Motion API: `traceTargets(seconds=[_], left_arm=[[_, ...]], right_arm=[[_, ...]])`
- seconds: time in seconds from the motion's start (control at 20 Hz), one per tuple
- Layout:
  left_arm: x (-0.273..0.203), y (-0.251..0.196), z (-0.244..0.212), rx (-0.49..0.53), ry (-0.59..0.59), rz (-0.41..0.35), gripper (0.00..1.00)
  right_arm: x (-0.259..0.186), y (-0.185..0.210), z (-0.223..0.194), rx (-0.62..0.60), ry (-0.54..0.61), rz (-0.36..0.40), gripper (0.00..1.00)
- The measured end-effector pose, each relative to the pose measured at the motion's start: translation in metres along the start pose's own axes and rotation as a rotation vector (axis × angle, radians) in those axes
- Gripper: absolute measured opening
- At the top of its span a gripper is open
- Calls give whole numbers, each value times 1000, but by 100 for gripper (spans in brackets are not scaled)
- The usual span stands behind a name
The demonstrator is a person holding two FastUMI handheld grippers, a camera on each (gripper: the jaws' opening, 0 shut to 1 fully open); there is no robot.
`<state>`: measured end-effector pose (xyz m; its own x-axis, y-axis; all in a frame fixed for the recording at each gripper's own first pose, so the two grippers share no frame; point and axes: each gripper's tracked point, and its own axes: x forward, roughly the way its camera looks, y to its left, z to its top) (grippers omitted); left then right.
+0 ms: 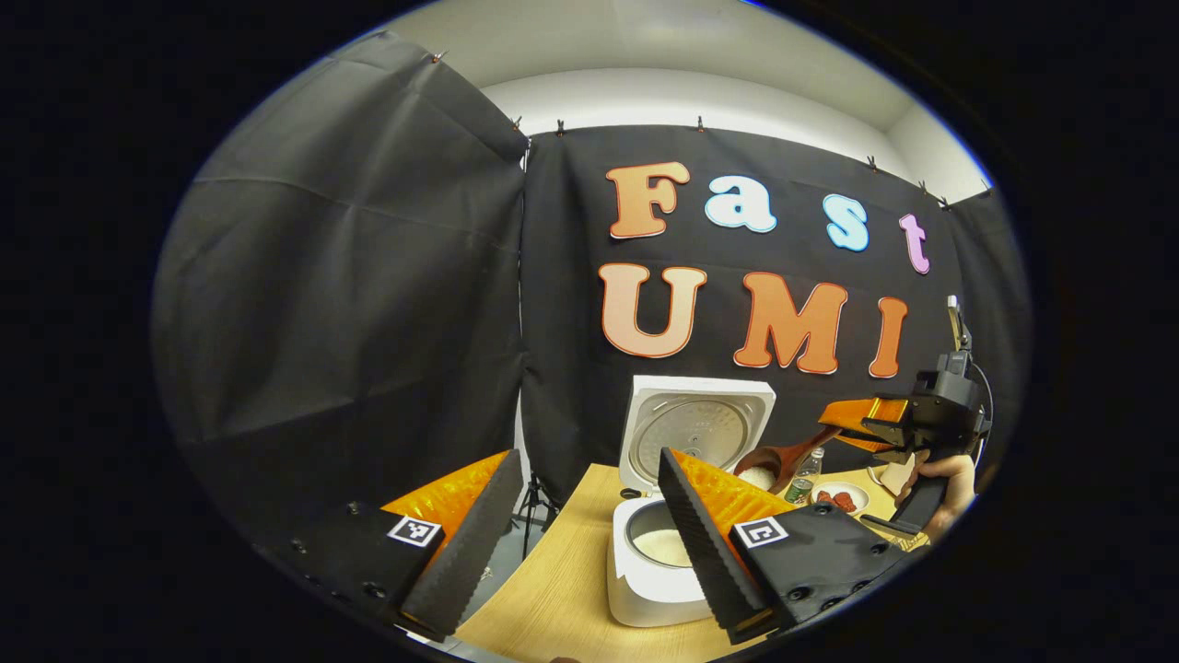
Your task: Close the left gripper, press the button to open the rice cooker; take a wooden spoon from the chopstick holder with the right hand, scoop a spoonful of rice and pour it into the rice cooker, then put the wooden spoon back into the chopstick holder.
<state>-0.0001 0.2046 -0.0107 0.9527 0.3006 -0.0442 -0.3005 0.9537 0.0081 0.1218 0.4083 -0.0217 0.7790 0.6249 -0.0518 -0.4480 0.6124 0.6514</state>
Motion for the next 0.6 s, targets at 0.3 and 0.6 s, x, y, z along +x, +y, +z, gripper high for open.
traceTargets(seconds=[0.3,0.6], left_arm=[[2,4,1,1,-2,2,100],[3,4,-1,10,-2,-1,100]], right_arm=[[0,8,0,-68,-15,25,12],[1,14,-3,-124,-20,39,12]])
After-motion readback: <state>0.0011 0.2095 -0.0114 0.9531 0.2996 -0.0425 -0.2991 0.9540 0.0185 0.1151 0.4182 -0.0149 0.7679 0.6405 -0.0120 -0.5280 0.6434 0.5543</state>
